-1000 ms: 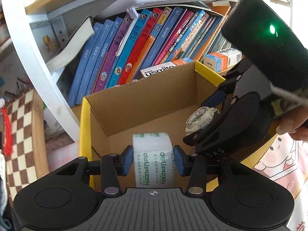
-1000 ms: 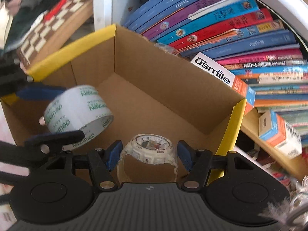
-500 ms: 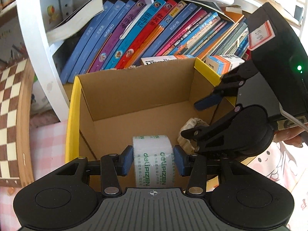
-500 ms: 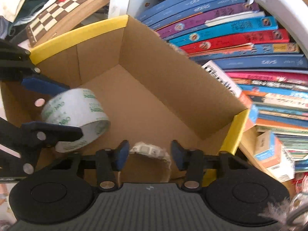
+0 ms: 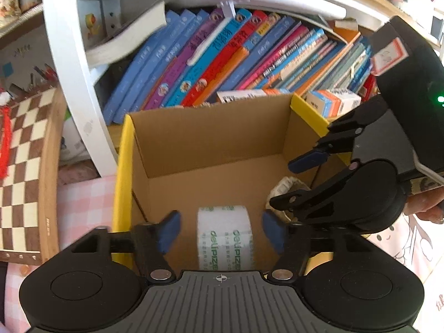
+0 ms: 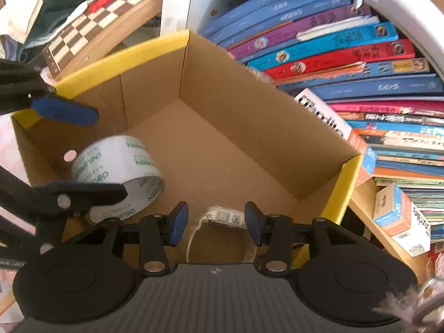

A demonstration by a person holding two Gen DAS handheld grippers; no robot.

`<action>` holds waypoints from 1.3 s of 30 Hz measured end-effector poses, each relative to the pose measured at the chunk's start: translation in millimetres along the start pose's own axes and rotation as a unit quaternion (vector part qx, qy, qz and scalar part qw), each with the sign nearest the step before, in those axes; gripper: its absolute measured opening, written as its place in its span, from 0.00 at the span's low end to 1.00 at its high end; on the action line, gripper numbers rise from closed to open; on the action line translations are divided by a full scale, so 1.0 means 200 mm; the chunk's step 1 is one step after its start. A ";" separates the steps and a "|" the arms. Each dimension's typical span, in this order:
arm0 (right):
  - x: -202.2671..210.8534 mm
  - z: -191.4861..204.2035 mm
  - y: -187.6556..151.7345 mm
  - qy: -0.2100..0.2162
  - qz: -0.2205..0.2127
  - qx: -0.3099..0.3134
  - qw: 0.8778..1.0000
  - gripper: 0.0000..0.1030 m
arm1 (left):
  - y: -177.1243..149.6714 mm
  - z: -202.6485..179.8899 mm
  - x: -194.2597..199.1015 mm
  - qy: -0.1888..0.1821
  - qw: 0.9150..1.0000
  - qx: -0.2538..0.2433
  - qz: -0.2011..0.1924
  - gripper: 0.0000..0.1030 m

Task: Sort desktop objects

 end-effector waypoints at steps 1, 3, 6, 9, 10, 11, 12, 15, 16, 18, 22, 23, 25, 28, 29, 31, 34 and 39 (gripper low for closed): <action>0.02 -0.01 0.00 -0.002 -0.004 -0.002 1.000 0.44 | 0.01 0.00 0.02 -0.002 1.000 0.000 -0.006 0.76; 0.07 -0.02 0.01 -0.008 -0.012 -0.004 1.000 0.46 | 0.02 0.00 0.05 -0.008 1.000 0.001 -0.016 0.76; 0.14 -0.03 0.01 -0.019 -0.023 -0.006 1.000 0.52 | 0.05 -0.01 0.10 -0.009 0.999 0.004 -0.035 0.79; 0.21 -0.04 -0.01 -0.029 -0.033 -0.013 0.999 0.60 | 0.07 0.00 0.17 -0.017 0.998 0.012 -0.057 0.85; 0.23 -0.04 -0.01 -0.031 -0.036 -0.015 0.999 0.62 | 0.08 0.00 0.19 -0.020 0.998 0.014 -0.063 0.88; 0.25 -0.04 -0.02 -0.033 -0.038 -0.019 0.999 0.66 | 0.08 -0.01 0.21 -0.022 0.997 0.014 -0.068 0.90; 0.28 -0.04 -0.03 -0.034 -0.041 -0.025 0.998 0.68 | 0.08 -0.01 0.22 -0.023 0.997 0.013 -0.072 0.90; 0.35 -0.03 -0.05 -0.038 -0.048 -0.040 0.997 0.73 | 0.08 -0.02 0.26 -0.018 0.997 0.004 -0.079 0.91; 0.38 -0.03 -0.06 -0.040 -0.050 -0.044 0.997 0.74 | 0.07 -0.03 0.28 -0.017 0.997 0.004 -0.081 0.91; 0.44 -0.02 -0.07 -0.047 -0.056 -0.050 0.996 0.75 | 0.05 -0.04 0.32 -0.021 0.996 0.006 -0.085 0.91; 0.56 0.00 -0.12 -0.057 -0.068 -0.070 0.994 0.78 | -0.01 -0.07 0.42 -0.030 0.995 -0.004 -0.095 0.91; 0.59 0.00 -0.13 -0.059 -0.071 -0.076 0.993 0.78 | -0.02 -0.08 0.44 -0.032 0.995 -0.009 -0.097 0.91; 0.64 0.02 -0.16 -0.059 -0.074 -0.088 0.992 0.78 | -0.06 -0.09 0.49 -0.035 0.994 -0.017 -0.100 0.91; 0.71 0.06 -0.21 -0.061 -0.074 -0.101 0.990 0.78 | -0.11 -0.11 0.55 -0.041 0.994 -0.022 -0.099 0.91; 0.73 0.07 -0.22 -0.062 -0.075 -0.104 0.990 0.78 | -0.12 -0.12 0.57 -0.043 0.994 -0.023 -0.099 0.91; 0.76 0.10 -0.25 -0.063 -0.075 -0.110 0.989 0.78 | -0.15 -0.13 0.61 -0.047 0.994 -0.024 -0.099 0.91; 0.81 0.15 -0.29 -0.065 -0.075 -0.120 0.988 0.79 | -0.19 -0.14 0.67 -0.054 0.993 -0.030 -0.099 0.91; 0.90 0.22 -0.35 -0.067 -0.077 -0.139 0.985 0.79 | -0.27 -0.16 0.76 -0.056 0.993 -0.042 -0.098 0.91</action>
Point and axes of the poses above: each gripper's, at about its wrist camera, not at the fingertips, and x roughly against the way its jaws point, z to its left, y to its top, the point moved 5 cm from there along -x, roughly the way its jaws point, and after that the axes turned 6 degrees about -y, right-handed, at the moved point
